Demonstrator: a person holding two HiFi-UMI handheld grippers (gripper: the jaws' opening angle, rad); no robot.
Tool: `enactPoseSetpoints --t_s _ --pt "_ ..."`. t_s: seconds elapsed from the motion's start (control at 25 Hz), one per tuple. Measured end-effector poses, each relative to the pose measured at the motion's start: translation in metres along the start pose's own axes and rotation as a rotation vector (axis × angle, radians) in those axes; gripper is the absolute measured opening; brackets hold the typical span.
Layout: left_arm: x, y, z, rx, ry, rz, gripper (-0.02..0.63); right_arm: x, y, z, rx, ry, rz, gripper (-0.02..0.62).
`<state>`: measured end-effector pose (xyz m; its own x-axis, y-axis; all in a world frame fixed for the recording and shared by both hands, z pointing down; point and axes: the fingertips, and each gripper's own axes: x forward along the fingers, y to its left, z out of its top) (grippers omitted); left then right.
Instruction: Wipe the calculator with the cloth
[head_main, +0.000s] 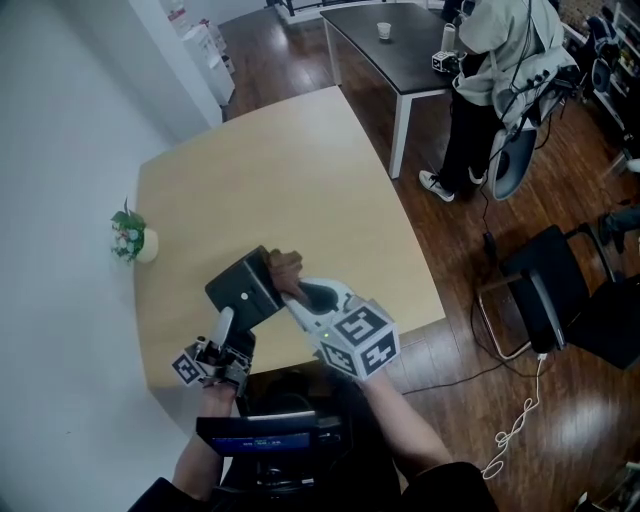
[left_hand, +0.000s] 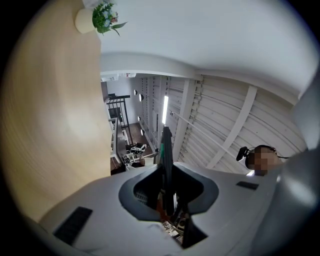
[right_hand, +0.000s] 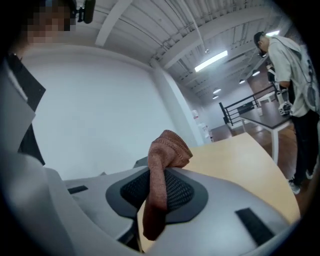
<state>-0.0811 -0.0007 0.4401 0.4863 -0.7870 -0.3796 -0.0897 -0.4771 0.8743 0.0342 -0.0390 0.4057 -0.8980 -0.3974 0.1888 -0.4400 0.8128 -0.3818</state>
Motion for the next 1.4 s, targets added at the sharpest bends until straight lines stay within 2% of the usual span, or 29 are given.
enactPoseSetpoints --t_s 0.08,0.12,0.2,0.32,0.4,0.56,0.64,0.76,0.96,1.04,1.12,1.24,1.32,1.4 --pt "0.004 -0.004 -0.003 0.0 0.005 -0.016 0.058 0.006 0.016 -0.007 -0.061 0.015 0.032 0.078" --pt "0.005 -0.005 -0.006 0.009 0.016 -0.021 0.065 0.008 0.012 -0.013 -0.085 0.028 0.013 0.078" --pt "0.004 -0.006 -0.008 0.031 0.043 -0.02 0.069 0.007 -0.014 -0.024 -0.089 0.058 -0.073 0.078" --pt "0.0 -0.006 -0.006 0.031 0.046 -0.025 0.057 -0.002 -0.05 -0.018 -0.03 0.066 -0.176 0.077" --pt "-0.001 -0.006 -0.006 0.039 0.055 -0.023 0.057 -0.003 -0.041 0.004 -0.036 0.028 -0.146 0.077" --pt "0.004 -0.007 -0.016 0.066 0.105 -0.031 0.057 0.015 0.009 0.033 -0.09 -0.009 0.03 0.077" --pt "0.008 -0.013 -0.022 0.074 0.125 -0.057 0.06 0.025 0.011 0.028 -0.119 0.015 0.033 0.078" --pt "0.007 -0.015 -0.024 0.08 0.129 -0.071 0.074 0.025 -0.013 0.02 -0.094 0.015 -0.018 0.08" --pt "-0.002 -0.012 -0.022 0.085 0.125 -0.066 0.066 0.014 -0.071 -0.01 -0.035 0.084 -0.169 0.078" --pt "-0.001 -0.012 -0.02 0.095 0.127 -0.059 0.061 0.007 -0.072 -0.004 -0.023 0.07 -0.194 0.077" --pt "0.001 -0.01 -0.019 0.136 0.148 -0.03 0.063 0.007 -0.048 0.016 -0.06 0.032 -0.159 0.077" --pt "-0.002 0.002 -0.021 0.251 0.2 0.047 0.063 0.02 0.011 0.038 -0.195 0.012 -0.054 0.078" --pt "-0.007 0.015 -0.019 0.343 0.231 0.107 0.063 0.036 0.038 0.036 -0.305 0.048 -0.018 0.078" --pt "-0.006 0.015 -0.018 0.375 0.237 0.121 0.063 0.049 0.044 0.024 -0.392 0.11 -0.039 0.078"
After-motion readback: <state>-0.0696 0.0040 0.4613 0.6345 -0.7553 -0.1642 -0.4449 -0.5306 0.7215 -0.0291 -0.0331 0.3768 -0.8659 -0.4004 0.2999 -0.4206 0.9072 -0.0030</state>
